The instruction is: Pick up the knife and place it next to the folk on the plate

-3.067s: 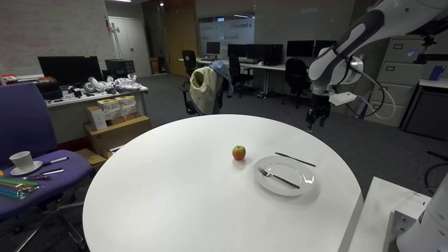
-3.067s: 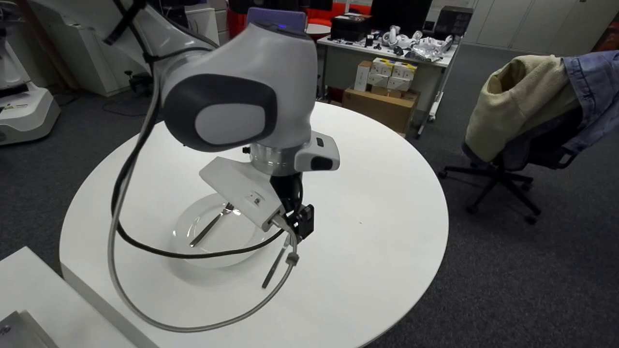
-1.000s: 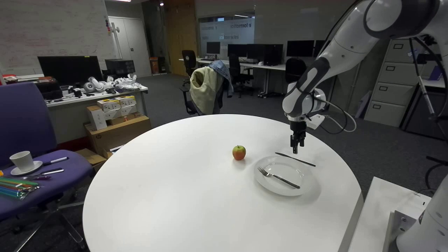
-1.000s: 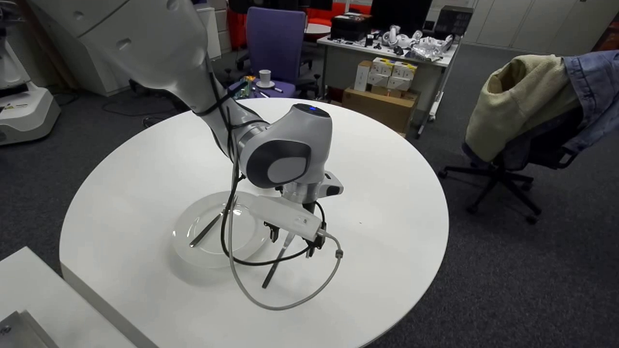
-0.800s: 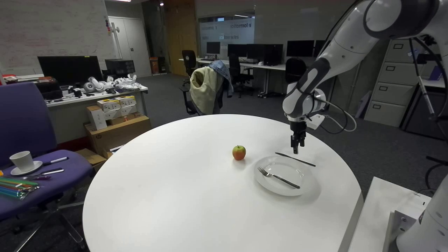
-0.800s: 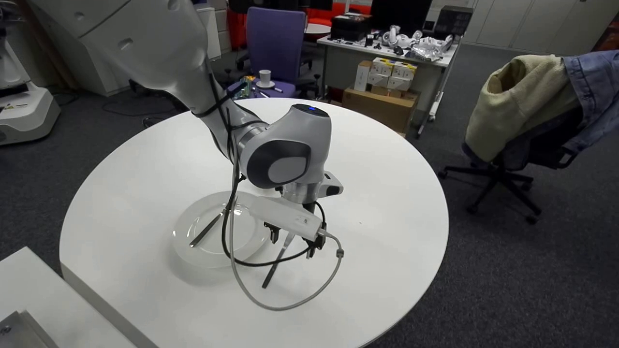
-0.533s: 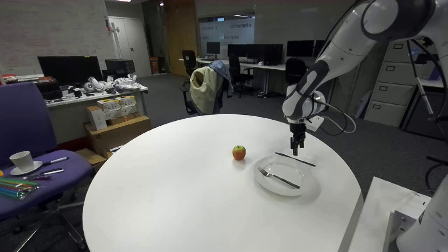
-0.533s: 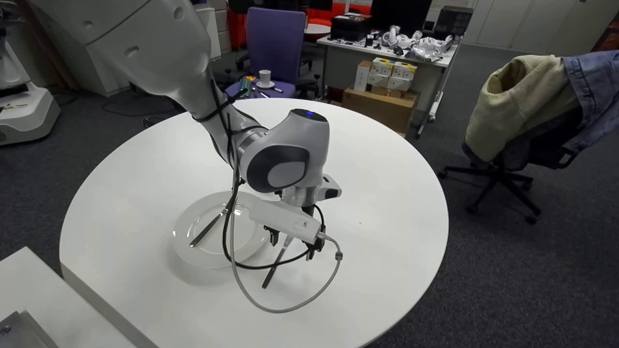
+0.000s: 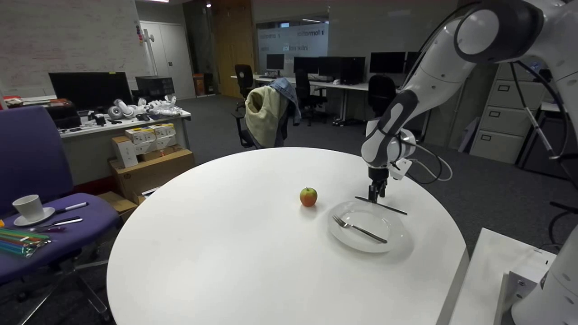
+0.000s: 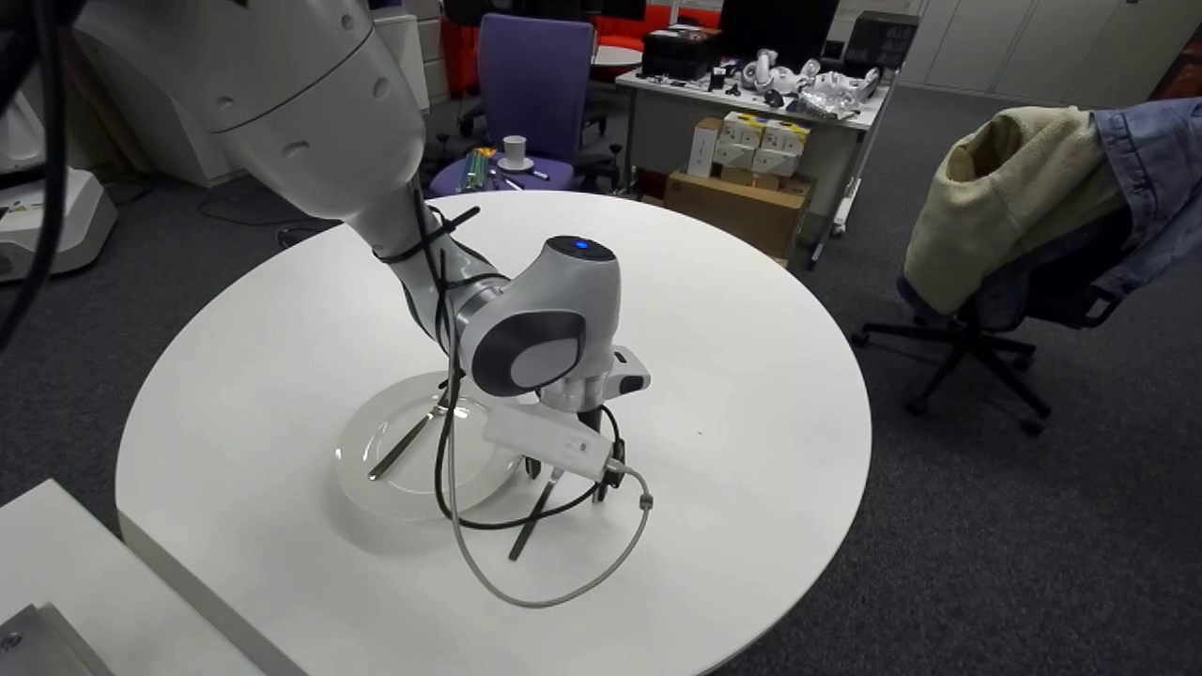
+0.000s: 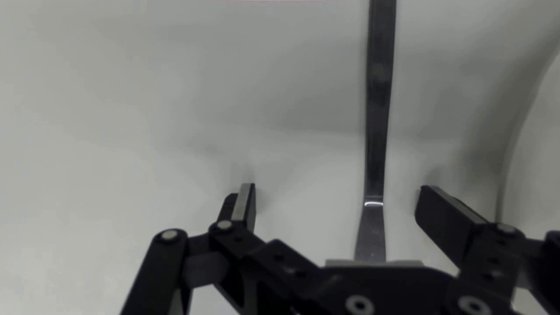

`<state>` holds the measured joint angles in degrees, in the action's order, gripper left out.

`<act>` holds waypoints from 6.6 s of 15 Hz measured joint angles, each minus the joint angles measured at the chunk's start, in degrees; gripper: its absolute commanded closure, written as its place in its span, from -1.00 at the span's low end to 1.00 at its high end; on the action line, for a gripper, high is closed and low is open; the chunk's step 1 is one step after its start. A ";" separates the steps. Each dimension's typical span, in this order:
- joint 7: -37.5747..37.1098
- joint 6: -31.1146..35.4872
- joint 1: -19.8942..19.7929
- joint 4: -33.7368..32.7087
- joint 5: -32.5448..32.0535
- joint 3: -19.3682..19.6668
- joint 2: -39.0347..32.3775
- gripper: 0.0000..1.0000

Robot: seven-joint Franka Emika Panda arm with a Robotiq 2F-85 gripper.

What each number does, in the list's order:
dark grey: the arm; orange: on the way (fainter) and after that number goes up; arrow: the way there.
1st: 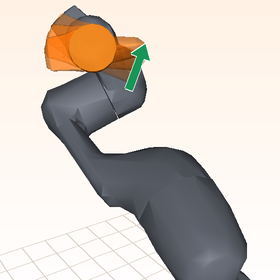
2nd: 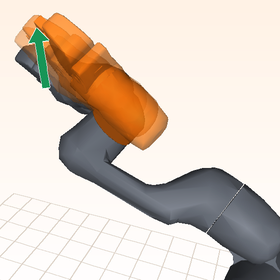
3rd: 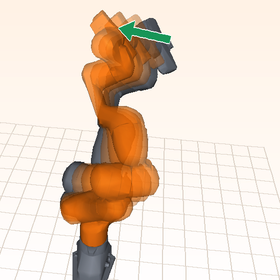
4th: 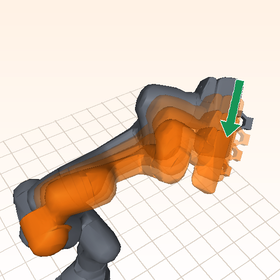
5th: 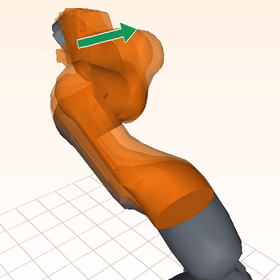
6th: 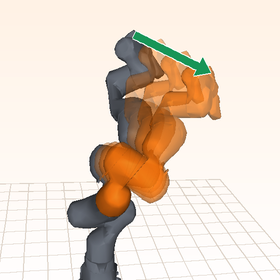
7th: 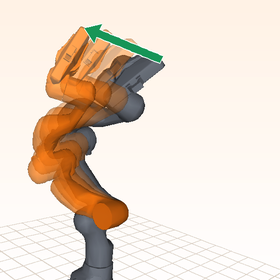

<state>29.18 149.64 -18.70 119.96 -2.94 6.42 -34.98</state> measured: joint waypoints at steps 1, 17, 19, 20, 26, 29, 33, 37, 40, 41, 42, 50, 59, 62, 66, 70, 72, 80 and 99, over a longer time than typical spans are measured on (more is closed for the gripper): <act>-0.05 0.29 -0.02 -0.01 0.00 -0.01 0.00 -1.00; -0.27 1.67 -1.75 0.90 0.81 -1.05 0.54 -1.00; -0.27 3.10 -1.87 2.29 0.81 -1.06 1.20 -1.00; -0.26 3.98 -1.94 3.14 0.81 -1.06 1.57 -1.00; -0.16 7.59 -2.59 9.18 0.81 -1.35 4.75 -1.00; -0.16 7.88 -2.94 10.63 0.81 -1.37 5.90 -1.00; -0.16 7.88 -3.59 11.01 0.81 -1.38 6.34 -1.00; -0.16 7.88 -4.12 11.01 0.83 -1.41 6.34 -1.00; -0.16 7.88 -4.36 11.01 0.85 -1.60 6.34 -0.66; -0.16 7.88 -4.56 11.01 0.86 -1.78 6.34 -0.65; -0.16 7.88 -4.74 11.01 0.88 -1.96 6.34 -0.67; -0.13 7.88 -5.46 11.00 0.98 -2.77 6.34 -0.41; -0.10 7.88 -5.76 10.97 1.28 -2.81 6.59 0.42; -0.05 7.88 -6.17 10.96 1.52 -3.10 6.75 0.64; -0.05 7.88 -6.37 10.96 1.69 -3.17 6.85 0.88; -0.04 7.88 -6.77 10.97 1.78 -3.39 7.05 0.95; -0.03 7.88 -6.93 10.96 1.84 -3.49 7.27 1.00; -0.02 7.88 -6.91 10.97 1.96 -3.51 7.52 0.17; 1.12 7.88 -9.35 10.97 4.17 -3.98 7.53 -0.95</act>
<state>30.30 157.52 -28.05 130.93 1.23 2.44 -27.45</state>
